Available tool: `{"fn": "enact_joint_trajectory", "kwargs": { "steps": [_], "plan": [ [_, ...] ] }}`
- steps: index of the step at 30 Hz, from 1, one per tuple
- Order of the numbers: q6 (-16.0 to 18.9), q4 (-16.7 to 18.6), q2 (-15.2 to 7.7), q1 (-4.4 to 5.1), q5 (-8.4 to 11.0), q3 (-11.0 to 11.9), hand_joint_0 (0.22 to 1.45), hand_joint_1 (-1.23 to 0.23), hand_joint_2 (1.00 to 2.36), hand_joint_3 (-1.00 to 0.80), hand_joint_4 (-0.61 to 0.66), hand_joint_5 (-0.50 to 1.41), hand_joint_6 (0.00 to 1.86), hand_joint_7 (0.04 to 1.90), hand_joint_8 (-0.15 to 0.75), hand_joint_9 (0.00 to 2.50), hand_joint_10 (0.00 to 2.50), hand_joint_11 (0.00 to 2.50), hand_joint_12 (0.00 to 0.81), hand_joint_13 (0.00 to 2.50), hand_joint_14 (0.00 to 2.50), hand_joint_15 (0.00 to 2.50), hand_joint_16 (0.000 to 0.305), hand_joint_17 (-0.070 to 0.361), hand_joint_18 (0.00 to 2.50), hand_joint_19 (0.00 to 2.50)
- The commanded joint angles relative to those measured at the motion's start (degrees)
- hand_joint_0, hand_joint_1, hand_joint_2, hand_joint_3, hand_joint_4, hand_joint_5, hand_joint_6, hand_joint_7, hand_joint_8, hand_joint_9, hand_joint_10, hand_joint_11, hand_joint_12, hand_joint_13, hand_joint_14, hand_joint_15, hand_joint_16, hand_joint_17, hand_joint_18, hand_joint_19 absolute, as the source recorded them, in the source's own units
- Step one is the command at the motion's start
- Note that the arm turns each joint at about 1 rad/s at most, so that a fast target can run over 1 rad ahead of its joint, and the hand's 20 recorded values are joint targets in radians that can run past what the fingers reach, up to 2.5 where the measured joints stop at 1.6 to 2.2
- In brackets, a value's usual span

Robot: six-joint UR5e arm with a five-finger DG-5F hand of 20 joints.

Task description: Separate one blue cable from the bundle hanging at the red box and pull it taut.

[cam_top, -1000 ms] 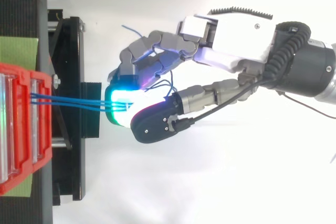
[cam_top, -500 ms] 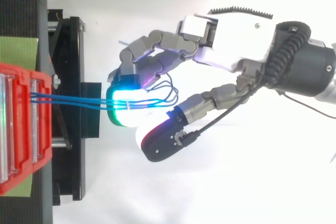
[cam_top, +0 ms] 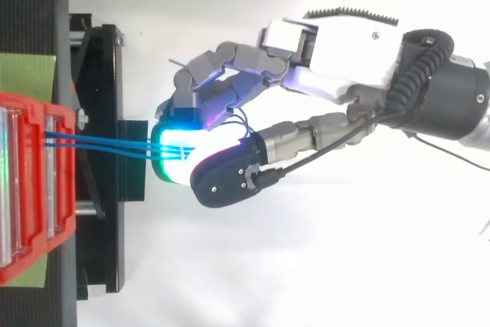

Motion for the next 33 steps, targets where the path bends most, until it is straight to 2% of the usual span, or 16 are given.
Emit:
{"fn": "enact_joint_trajectory", "kwargs": {
  "steps": [1,2,4,5,8,15,19,20,21,25,27,30,33],
  "plan": [
    [0.00,-0.12,0.06,0.00,-0.02,0.25,0.65,-0.79,1.02,-0.19,0.08,-0.17,0.92,1.17,0.317,0.88,0.02,0.54,0.286,0.52,0.00,0.12,0.034,0.077,0.48,0.25],
    [0.00,-0.12,0.06,0.00,0.07,0.25,0.67,-0.82,1.02,-0.18,0.06,-0.17,0.92,1.24,0.319,0.88,0.02,0.53,0.285,0.52,0.00,0.12,0.035,0.078,0.48,0.24],
    [0.09,-0.12,-0.03,0.00,0.07,0.25,0.72,-0.84,1.02,-0.23,0.02,-0.18,0.93,1.25,0.318,0.88,0.02,0.54,0.286,0.52,0.00,0.12,0.035,0.079,0.49,0.25],
    [0.09,-0.12,-0.03,0.00,0.07,0.25,0.76,-0.84,1.01,-0.32,0.00,-0.19,0.94,1.29,0.311,0.88,0.02,0.54,0.287,0.52,0.00,0.12,0.035,0.079,0.49,0.25],
    [0.09,-0.12,-0.03,0.00,0.07,0.25,0.80,-0.82,1.00,-0.50,-0.02,-0.20,0.93,1.25,0.306,0.88,0.02,0.54,0.288,0.52,0.01,0.11,0.036,0.080,0.49,0.25],
    [0.09,-0.47,0.06,-0.09,-0.02,0.25,0.75,-0.88,1.00,-0.50,0.10,-0.18,0.92,1.28,0.307,0.92,0.02,0.55,0.282,0.53,0.00,0.10,0.035,0.080,0.53,0.23],
    [0.09,-1.70,0.06,-0.36,-0.28,1.13,0.67,-0.87,1.00,-0.50,0.16,-0.17,0.92,1.20,0.308,0.93,0.02,0.55,0.279,0.53,0.00,0.11,0.035,0.079,0.52,0.23],
    [0.09,-2.67,0.06,-0.44,-0.63,1.66,0.63,-0.85,1.00,-0.50,0.18,-0.17,0.92,1.10,0.315,0.95,0.02,0.55,0.277,0.53,0.00,0.12,0.035,0.079,0.52,0.24],
    [0.09,-3.20,0.06,-0.44,-0.90,1.92,0.58,-0.80,1.00,-0.50,0.18,-0.16,0.92,1.09,0.316,0.95,0.02,0.55,0.280,0.53,0.00,0.12,0.035,0.079,0.50,0.25],
    [0.09,-6.54,0.06,-0.62,-1.69,3.07,0.52,-0.69,1.00,-0.50,0.16,-0.16,0.91,1.08,0.324,0.96,0.02,0.56,0.293,0.52,0.00,0.13,0.037,0.084,0.49,0.26],
    [0.09,-7.24,0.06,-0.71,-1.69,3.15,0.54,-0.57,1.00,-0.50,0.15,-0.16,0.90,1.04,0.321,0.96,0.02,0.54,0.289,0.53,0.00,0.13,0.036,0.081,0.49,0.26],
    [0.09,-7.59,0.06,-0.79,-1.78,3.24,0.59,-0.46,1.00,-0.50,0.12,-0.16,0.90,1.05,0.316,0.97,0.02,0.54,0.277,0.53,0.01,0.13,0.034,0.076,0.47,0.27],
    [0.09,-7.68,0.06,-0.79,-2.21,3.15,0.61,-0.47,1.00,-0.50,0.10,-0.16,0.90,1.08,0.318,0.98,0.02,0.54,0.274,0.53,0.00,0.14,0.033,0.075,0.47,0.28]
  ]
}}
